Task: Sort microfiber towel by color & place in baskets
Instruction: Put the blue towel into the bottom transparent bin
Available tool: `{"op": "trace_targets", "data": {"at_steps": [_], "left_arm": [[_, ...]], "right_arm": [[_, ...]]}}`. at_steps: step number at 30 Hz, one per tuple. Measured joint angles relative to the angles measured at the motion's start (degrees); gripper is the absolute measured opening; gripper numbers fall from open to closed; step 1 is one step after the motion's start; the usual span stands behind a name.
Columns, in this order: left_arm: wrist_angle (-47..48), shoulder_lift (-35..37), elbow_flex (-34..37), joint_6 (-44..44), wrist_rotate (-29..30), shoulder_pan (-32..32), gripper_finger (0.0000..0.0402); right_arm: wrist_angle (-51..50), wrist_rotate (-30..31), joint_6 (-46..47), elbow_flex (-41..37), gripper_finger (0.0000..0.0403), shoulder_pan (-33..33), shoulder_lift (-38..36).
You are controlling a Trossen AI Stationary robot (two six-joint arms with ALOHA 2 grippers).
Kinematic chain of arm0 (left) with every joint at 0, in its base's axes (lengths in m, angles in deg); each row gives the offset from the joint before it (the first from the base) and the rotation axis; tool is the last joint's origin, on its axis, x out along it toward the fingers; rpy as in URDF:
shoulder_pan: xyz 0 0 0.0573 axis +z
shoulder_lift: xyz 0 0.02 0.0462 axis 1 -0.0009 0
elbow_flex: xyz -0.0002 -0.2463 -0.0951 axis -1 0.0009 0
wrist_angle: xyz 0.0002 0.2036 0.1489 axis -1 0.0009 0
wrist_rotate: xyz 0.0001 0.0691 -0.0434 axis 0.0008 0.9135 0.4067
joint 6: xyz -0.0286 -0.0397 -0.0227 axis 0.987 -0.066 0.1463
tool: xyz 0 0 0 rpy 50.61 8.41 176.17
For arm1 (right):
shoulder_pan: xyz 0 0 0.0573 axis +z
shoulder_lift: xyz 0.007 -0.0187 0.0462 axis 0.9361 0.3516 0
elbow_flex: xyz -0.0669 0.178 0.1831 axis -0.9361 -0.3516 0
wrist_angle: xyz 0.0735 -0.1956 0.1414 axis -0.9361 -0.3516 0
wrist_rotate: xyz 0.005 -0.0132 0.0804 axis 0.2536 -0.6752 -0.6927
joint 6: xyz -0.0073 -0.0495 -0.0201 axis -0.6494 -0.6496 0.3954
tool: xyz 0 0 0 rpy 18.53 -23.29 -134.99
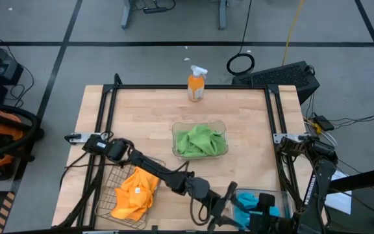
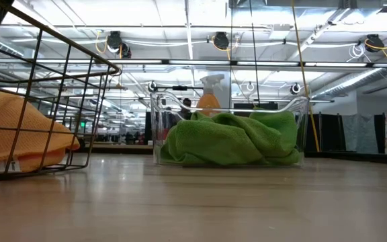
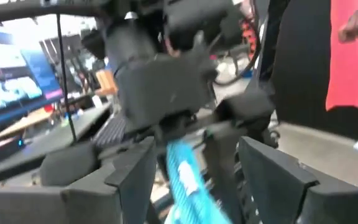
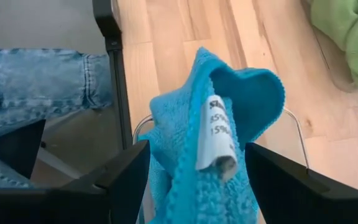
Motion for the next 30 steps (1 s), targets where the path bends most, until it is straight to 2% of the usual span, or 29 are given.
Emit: {"op": "trace_targets", "data": {"at_steps": [4, 6, 10, 21, 30], "left_arm": [[-3.92, -0.04, 0.00, 0.03, 0.15, -1.13, 0.0227], [-6.79, -0.38, -0.04, 0.39, 2.71, -1.65, 0.0220], [-6.85, -0.74, -0.04, 1.46, 7.38, -2.06, 0.0204], [0.63, -0.98, 0.00, 2.94, 7.15, -1.22, 0.0191], [0.83, -0.96, 0.00, 2.91, 7.15, 0.17, 0.0191]], "right_arm": [[-0.12, 0.20, 0.16, 0.00, 0.0253, 0.00, 0.00], [-0.12, 0.21, -0.10, 0.00, 0.0253, 0.00, 0.00], [-0.27, 0.27, -0.16, 0.00, 0.0254, -0.09, 0.00], [-0.67, 0.28, -0.30, 0.00, 0.0254, -1.76, 0.00], [-0.69, 0.23, -8.15, 0.00, 0.0254, -5.22, 0.00]]}}
